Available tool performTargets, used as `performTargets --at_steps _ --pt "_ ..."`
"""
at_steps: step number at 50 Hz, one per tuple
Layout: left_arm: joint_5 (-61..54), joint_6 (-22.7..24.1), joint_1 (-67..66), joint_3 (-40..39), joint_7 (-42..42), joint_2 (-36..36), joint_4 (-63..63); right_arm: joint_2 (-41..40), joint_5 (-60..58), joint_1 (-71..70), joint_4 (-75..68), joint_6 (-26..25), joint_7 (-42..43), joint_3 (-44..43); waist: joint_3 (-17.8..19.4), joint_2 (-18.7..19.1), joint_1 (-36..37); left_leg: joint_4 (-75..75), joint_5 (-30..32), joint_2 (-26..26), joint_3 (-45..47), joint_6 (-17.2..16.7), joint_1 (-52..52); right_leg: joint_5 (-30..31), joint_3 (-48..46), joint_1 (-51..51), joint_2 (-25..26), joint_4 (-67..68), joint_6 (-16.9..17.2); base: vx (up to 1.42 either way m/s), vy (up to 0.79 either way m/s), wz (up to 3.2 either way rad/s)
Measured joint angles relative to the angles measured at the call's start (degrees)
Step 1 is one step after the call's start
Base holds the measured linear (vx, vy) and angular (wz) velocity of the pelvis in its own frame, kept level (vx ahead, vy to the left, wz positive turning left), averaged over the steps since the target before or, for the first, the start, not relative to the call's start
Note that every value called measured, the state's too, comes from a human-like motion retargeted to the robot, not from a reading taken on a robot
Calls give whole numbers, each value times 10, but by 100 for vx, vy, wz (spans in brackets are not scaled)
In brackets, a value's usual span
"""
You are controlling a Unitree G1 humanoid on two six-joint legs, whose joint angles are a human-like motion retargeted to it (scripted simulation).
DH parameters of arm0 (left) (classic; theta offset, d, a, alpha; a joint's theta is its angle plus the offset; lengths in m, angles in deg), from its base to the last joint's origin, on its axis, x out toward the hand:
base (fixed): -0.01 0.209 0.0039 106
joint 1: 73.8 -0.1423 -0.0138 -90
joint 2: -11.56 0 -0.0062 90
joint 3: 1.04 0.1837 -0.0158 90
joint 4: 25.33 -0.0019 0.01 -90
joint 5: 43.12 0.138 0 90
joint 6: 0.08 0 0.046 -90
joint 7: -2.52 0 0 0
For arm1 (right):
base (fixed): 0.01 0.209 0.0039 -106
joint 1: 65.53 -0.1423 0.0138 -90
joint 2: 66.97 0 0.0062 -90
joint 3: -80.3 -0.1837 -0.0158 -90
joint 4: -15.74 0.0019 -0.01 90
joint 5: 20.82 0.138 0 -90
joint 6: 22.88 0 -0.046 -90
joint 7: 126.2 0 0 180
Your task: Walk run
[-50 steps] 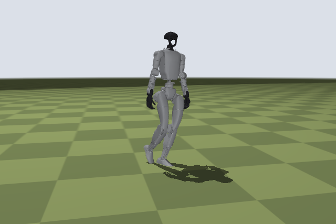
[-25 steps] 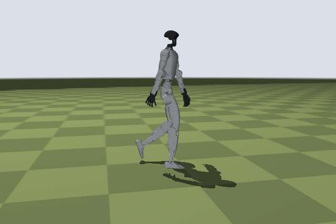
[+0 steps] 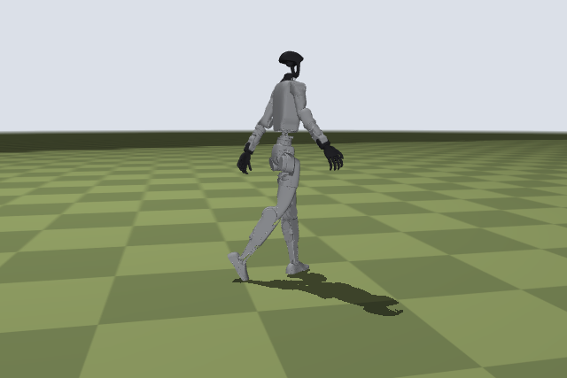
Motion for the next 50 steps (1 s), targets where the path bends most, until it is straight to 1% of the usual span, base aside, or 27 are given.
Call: performTargets --at_steps 2,4,5,7,10,12,13,15,17,20,23,24,25,27,28,30,32,33,34,35,37,39,41,43,45,47,50 --pt "-32 -15 28 4 -32 4 0 -33 -31 29 -14 4 -29 4 -8 24 -20 36 -10 34 -39 0 1 75 58 -56 38 118 -22 92 16 153" --pt "-59 -17 94 15 -45 7 0 -65 -54 46 -42 -8 -47 -7 -2 51 -31 73 -26 45 -102 0 -11 63 96 -125 57 251 -44 59 20 213" --pt "-66 -4 131 24 -46 7 0 -81 -58 56 -61 -12 -51 -16 -2 77 -29 79 -27 64 -125 0 -12 44 110 -148 82 271 -46 62 20 239" --pt "-81 30 190 71 -65 20 33 -101 -56 79 -117 -5 -71 -20 -1 101 -23 64 -26 57 -185 0 10 -27 119 -186 82 307 -78 50 11 243" --pt "-90 66 262 168 -112 37 128 -123 -69 110 -198 7 -150 -9 3 116 -27 35 -11 30 -282 0 37 -123 128 -255 50 320 -152 61 0 302" --pt "-72 86 304 218 -136 40 186 -141 -101 128 -234 11 -189 -4 -7 125 -61 27 -3 8 -370 0 44 -170 111 -294 10 279 -170 60 -13 391" --pt "-63 97 325 241 -146 36 209 -150 -121 136 -248 14 -199 -2 -12 127 -80 25 1 -3 -413 0 46 -173 116 -309 3 241 -163 64 -28 391" --pt "-49 120 369 283 -167 21 250 -167 -155 145 -271 18 -213 10 -17 125 -122 19 9 -25 -484 0 56 -161 147 -338 5 159 -128 80 -40 371" --pt "-35 145 405 310 -178 3 280 -180 -176 150 -281 16 -220 32 -14 113 -144 19 8 -42 -518 0 79 -155 211 -356 17 75 -86 53 -33 272" --pt "-22 180 442 326 -170 -25 311 -195 -205 147 -282 6 -213 58 11 79 -158 22 1 -77 -546 0 132 -173 261 -373 1 -39 -31 71 -37 156" --pt "-21 200 444 313 -138 -44 314 -193 -212 136 -276 -12 -188 89 44 50 -167 16 14 -101 -534 0 204 -201 211 -370 -22 -117 65 80 -22 50" --pt "-22 201 440 304 -127 -47 305 -188 -209 132 -273 -20 -177 98 46 48 -167 13 27 -106 -522 0 221 -194 198 -370 -23 -127 56 109 -14 -10" --pt "-23 200 433 294 -117 -48 293 -182 -205 128 -271 -27 -166 106 46 50 -167 9 42 -108 -509 0 234 -182 191 -371 -19 -133 27 114 -14 17" --pt "-17 184 414 268 -101 -44 254 -167 -197 117 -269 -42 -145 104 34 58 -186 24 86 -106 -502 -27 244 -143 246 -361 8 -114 -3 90 -12 68" --pt "-11 175 404 254 -95 -40 235 -161 -194 113 -268 -46 -138 99 30 64 -198 37 111 -104 -503 -43 246 -138 215 -362 -1 -95 -6 98 -15 130" --pt "4 157 366 225 -62 -22 172 -146 -179 102 -267 -57 -129 72 28 104 -237 105 233 -69 -505 -126 236 -188 266 -355 17 -41 -13 137 -20 187" --pt "6 138 337 209 -17 -10 106 -133 -146 87 -269 -67 -139 44 22 107 -236 183 334 -42 -437 -231 209 -220 242 -338 5 -13 -41 122 -10 127" --pt "-7 122 328 210 -2 -14 70 -130 -123 80 -267 -72 -146 36 18 101 -236 237 358 -35 -403 -283 187 -233 225 -322 -7 -9 -49 95 -3 94" --pt "-8 104 321 206 4 -17 44 -128 -95 70 -263 -75 -151 29 13 90 -229 295 371 -28 -355 -300 162 -242 196 -309 -33 -3 -49 106 4 83" --pt "-5 85 314 200 7 -20 23 -127 -65 59 -259 -77 -156 22 9 77 -219 355 378 -21 -302 -300 135 -250 162 -299 -65 5 -45 115 -8 55" --pt "21 65 273 186 7 -15 21 -129 -4 41 -252 -68 -153 19 7 53 -187 400 316 -11 -300 -254 91 -260 222 -253 -36 -20 -59 95 -24 49" --pt "47 67 232 169 2 -6 37 -127 40 20 -235 -56 -144 19 16 42 -162 456 227 7 -286 -190 22 -255 190 -211 -47 -47 -59 85 -9 45" --pt "65 78 194 157 -8 -4 49 -123 60 3 -207 -45 -136 28 19 27 -120 464 164 11 -271 -145 -48 -249 164 -179 -53 -73 -64 72 -3 -5" --pt "73 84 161 156 -16 -9 54 -113 66 -9 -176 -34 -128 41 17 21 -83 434 113 34 -244 -108 -106 -247 143 -153 -45 -96 -69 74 -2 27" --pt "79 82 136 153 -14 -19 52 -96 59 -19 -147 -26 -115 52 15 24 -58 374 74 64 -216 -80 -156 -250 113 -130 -31 -115 -70 88 -1 69" --pt "83 76 114 141 1 -27 45 -75 40 -32 -128 -22 -100 60 15 24 -30 286 62 91 -166 -63 -189 -261 102 -105 -15 -126 -69 101 0 53" --pt "73 65 85 112 36 -34 16 -41 4 -50 -111 -34 -82 62 12 25 6 154 52 109 -83 -66 -218 -271 79 -68 6 -139 -71 91 0 41"
